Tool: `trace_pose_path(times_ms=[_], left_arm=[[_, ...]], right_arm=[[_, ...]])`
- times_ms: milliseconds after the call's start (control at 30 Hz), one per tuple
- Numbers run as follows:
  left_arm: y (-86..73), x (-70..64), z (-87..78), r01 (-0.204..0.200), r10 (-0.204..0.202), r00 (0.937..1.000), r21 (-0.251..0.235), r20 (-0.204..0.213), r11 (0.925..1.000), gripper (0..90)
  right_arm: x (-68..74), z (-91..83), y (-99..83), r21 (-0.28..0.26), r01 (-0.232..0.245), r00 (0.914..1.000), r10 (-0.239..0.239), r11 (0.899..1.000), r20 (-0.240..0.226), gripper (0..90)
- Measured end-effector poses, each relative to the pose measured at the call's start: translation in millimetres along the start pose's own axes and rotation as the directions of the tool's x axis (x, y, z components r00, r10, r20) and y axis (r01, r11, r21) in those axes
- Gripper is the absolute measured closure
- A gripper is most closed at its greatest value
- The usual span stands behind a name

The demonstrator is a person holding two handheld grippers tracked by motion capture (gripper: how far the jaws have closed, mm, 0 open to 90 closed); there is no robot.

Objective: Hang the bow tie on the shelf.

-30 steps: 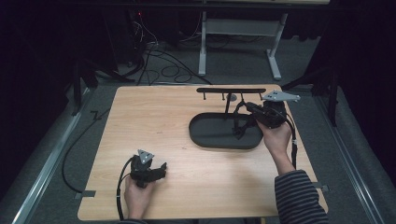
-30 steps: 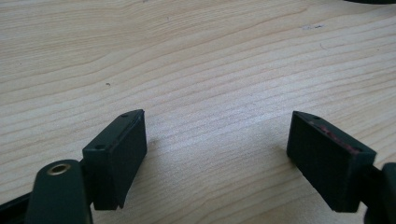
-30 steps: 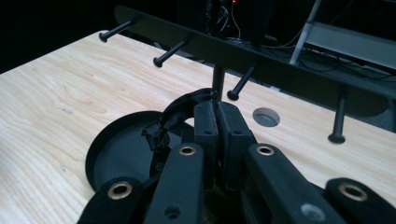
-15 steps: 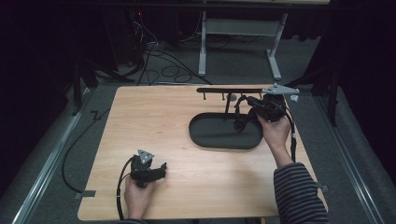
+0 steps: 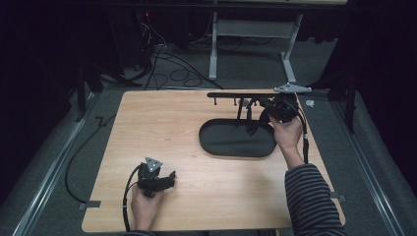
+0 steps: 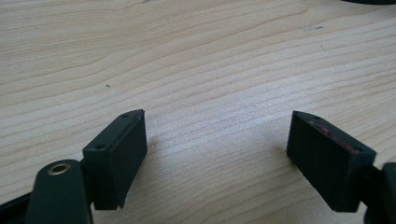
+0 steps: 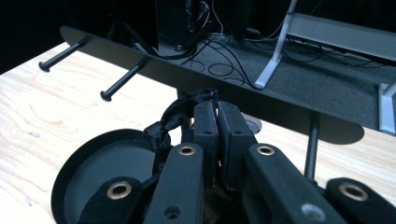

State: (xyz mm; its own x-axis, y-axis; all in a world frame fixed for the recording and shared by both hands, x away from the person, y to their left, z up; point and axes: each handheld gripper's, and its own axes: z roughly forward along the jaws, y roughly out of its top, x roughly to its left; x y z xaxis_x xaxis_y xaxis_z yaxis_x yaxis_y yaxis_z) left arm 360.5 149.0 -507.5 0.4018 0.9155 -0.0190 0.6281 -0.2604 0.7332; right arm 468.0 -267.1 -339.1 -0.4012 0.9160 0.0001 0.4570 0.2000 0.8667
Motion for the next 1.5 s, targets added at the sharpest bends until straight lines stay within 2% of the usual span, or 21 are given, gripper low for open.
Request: trace_pose_path(times_ms=[67, 233, 267, 467, 900, 1067, 1500], left_arm=[[0.0, 0.0, 0.0, 0.0, 0.0, 1.0, 0.0, 0.0, 1.0, 20.5], [0.0, -0.1, 0.0, -0.001, 0.001, 1.0, 0.0, -0.001, 1.0, 20.5], [0.0, -0.2, 0.0, -0.001, 0.001, 1.0, 0.0, -0.003, 1.0, 20.5], [-0.1, -0.4, 0.1, -0.001, 0.001, 1.0, -0.001, -0.005, 1.0, 20.5], [-0.2, -0.6, 0.0, -0.001, 0.001, 1.0, -0.001, -0.006, 1.0, 20.5], [-0.2, -0.7, 0.0, -0.002, 0.002, 1.0, -0.002, -0.006, 1.0, 20.5], [-0.3, -0.7, 0.0, -0.002, 0.002, 1.0, -0.002, -0.005, 1.0, 20.5]], right_arm=[[-0.5, 0.9, 0.6, -0.003, 0.004, 1.0, -0.004, 1.0, 0.0, 88.4], [-4.4, 7.6, 2.6, 0.008, -0.026, 0.9996, 0.026, 1.0, 0.015, 88.4], [-6.6, 9.2, 2.8, 0.006, -0.047, 0.9988, 0.047, 0.999, 0.013, 88.3], [-10.2, 13.0, 1.3, 0.01, -0.07, 0.9974, 0.07, 0.997, 0.015, 88.1], [-9.6, 16.6, -7.2, 0.032, -0.068, 0.9977, 0.068, 0.997, 0.009, 86.7], [-9.3, 16.9, -10.0, 0.038, -0.077, 0.997, 0.077, 0.996, -0.002, 83.4], [-7.2, 14.0, -12.6, 0.064, -0.059, 0.9982, 0.059, 0.996, -0.003, 78.8]])
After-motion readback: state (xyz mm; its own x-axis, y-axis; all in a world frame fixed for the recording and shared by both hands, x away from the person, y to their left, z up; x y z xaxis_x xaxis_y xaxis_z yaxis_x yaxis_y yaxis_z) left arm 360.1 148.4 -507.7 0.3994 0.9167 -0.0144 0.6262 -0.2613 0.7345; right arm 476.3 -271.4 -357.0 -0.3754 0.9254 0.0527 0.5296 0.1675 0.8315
